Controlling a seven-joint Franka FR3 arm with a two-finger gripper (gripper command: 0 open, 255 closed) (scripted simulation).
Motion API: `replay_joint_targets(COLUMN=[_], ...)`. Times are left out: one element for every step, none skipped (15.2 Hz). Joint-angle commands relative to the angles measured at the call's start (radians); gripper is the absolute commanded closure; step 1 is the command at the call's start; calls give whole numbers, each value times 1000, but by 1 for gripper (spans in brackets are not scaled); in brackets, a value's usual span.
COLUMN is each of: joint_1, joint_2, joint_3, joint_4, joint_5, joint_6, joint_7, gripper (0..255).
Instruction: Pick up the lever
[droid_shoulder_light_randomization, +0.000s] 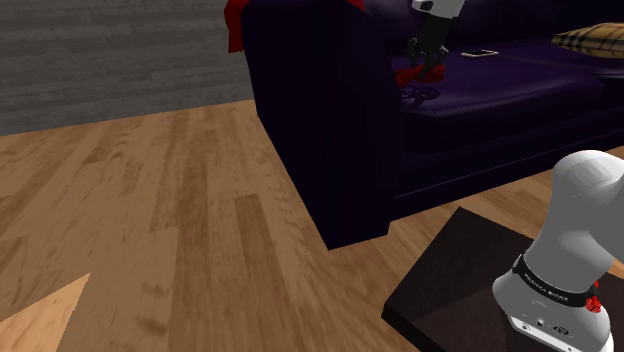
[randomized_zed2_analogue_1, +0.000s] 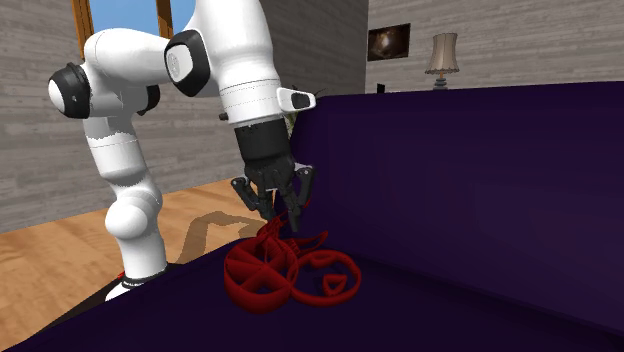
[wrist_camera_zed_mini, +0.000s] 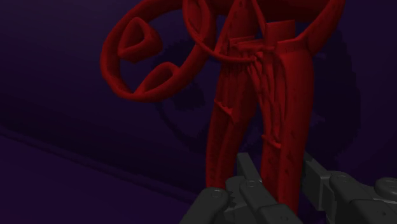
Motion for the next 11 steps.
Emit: replay_joint_targets(joint_1=[0,0,0,0,1,2,2,3,4,5,5], joint_2=[0,0,-2,0,2,5,7,11,14,19,23], joint_3=[0,0,1,1,1,0,-1,-2,-3,-5,-7], joint_4=[0,0,-4,11,25,41,56,72,88,105,121], joint_5=[0,0,-2,0,1,3,6,9,12,15,19], joint_6=[0,0,2,-11,-25,-38,-52,-66,-80,-94,-107], joint_7=[0,0,1,1,1,1,0,-1,-2,-3,-4], gripper=[255,255,255,255,255,255,255,255,255,255,255])
